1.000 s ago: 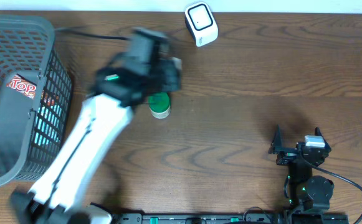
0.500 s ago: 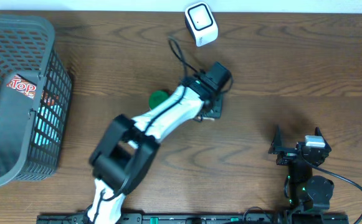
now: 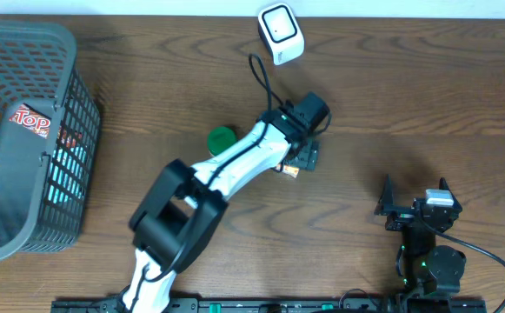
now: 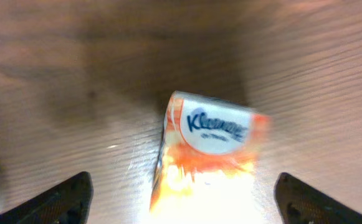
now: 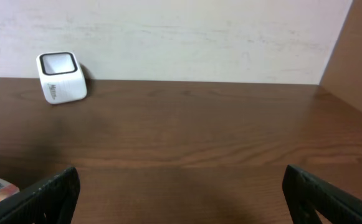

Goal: Scan the item barcode
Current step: 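Place the Kleenex pack on the table right of the jar, then reach the left gripper into the basket toward the green wet-wipe pack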

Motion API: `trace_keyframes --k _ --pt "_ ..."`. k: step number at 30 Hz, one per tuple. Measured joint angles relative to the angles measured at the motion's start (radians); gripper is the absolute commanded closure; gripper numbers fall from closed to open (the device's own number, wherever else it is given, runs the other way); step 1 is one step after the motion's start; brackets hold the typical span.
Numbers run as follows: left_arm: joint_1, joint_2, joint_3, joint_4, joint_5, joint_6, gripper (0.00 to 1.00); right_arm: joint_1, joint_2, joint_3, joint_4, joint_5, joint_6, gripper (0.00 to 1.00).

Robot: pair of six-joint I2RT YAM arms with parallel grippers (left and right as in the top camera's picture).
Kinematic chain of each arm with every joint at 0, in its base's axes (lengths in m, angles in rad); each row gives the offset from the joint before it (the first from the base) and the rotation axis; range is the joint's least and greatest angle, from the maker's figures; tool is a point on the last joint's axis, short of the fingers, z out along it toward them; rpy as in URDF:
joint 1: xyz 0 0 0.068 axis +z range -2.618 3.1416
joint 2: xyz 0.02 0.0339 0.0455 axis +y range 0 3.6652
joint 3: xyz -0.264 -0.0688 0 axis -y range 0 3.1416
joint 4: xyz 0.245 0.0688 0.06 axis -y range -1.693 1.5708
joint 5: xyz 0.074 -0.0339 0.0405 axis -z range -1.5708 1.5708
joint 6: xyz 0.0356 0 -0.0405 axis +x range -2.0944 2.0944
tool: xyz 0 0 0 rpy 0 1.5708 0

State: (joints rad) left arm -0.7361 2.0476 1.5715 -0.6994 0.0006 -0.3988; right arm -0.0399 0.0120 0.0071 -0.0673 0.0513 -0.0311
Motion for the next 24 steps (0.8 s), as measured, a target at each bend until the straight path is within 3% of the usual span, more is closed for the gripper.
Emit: trace_keyframes --k 8,14,18,24 --pt "0.055 -0.439 0.104 0.008 -0.005 0.115 0.02 0.000 0.000 0.000 0.000 0.000 0.000 0.01" --pt "0.204 -0.728 0.127 -0.063 -0.019 0.188 0.02 0.000 0.000 0.000 0.000 0.000 0.000 0.01" --pt "0.397 -0.828 0.126 -0.136 -0.096 0.177 0.02 0.000 0.000 0.000 0.000 0.000 0.000 0.01" --pt "0.821 -0.921 0.121 -0.259 -0.166 0.047 0.02 0.000 0.000 0.000 0.000 0.000 0.000 0.01"
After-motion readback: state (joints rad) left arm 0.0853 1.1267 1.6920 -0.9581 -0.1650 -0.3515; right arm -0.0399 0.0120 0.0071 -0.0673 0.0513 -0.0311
